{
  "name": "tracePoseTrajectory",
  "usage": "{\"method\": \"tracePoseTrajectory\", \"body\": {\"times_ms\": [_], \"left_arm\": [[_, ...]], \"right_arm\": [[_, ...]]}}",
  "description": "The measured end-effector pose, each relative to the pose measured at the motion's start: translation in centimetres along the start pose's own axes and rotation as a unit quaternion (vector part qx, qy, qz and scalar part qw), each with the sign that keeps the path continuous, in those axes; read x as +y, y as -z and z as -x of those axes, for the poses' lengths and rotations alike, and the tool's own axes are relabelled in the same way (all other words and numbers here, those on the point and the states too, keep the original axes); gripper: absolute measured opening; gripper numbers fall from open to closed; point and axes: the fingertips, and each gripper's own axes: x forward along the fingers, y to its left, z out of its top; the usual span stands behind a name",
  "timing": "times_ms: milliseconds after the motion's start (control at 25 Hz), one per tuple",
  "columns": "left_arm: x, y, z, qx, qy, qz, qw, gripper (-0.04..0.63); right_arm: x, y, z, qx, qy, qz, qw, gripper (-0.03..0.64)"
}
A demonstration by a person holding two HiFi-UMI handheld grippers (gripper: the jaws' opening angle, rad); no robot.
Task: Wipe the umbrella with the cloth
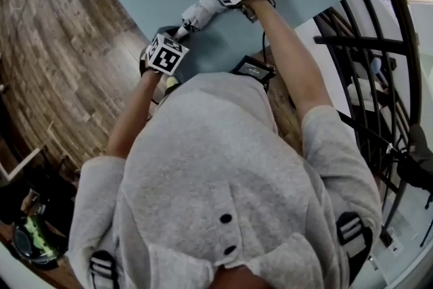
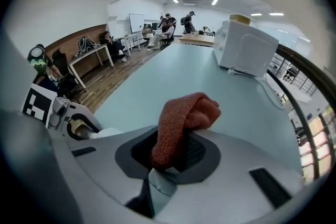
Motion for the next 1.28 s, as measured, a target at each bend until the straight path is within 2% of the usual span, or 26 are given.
{"method": "tracePoseTrajectory", "body": {"times_ms": [360, 720, 920, 1280], "left_arm": [[0.5, 0.0, 0.0, -0.007, 0.005, -0.002, 1.0000, 0.156], [0.4, 0.1, 0.0, -0.008, 0.001, -0.001, 1.0000, 0.156], [0.3, 0.0, 0.0, -0.011, 0.001, 0.000, 0.9999, 0.156], [0.2, -0.1, 0.1, -0.013, 0.000, -0.001, 0.9999, 0.156]], "right_arm": [[4.2, 0.6, -1.9, 0.063, -0.087, -0.037, 0.994, 0.071], [7.3, 0.9, -2.8, 0.091, -0.126, -0.057, 0.986, 0.071], [9.4, 1.0, -3.4, 0.109, -0.139, -0.050, 0.983, 0.071], [12.1, 0.9, -3.6, 0.113, -0.194, -0.100, 0.969, 0.071]]}}
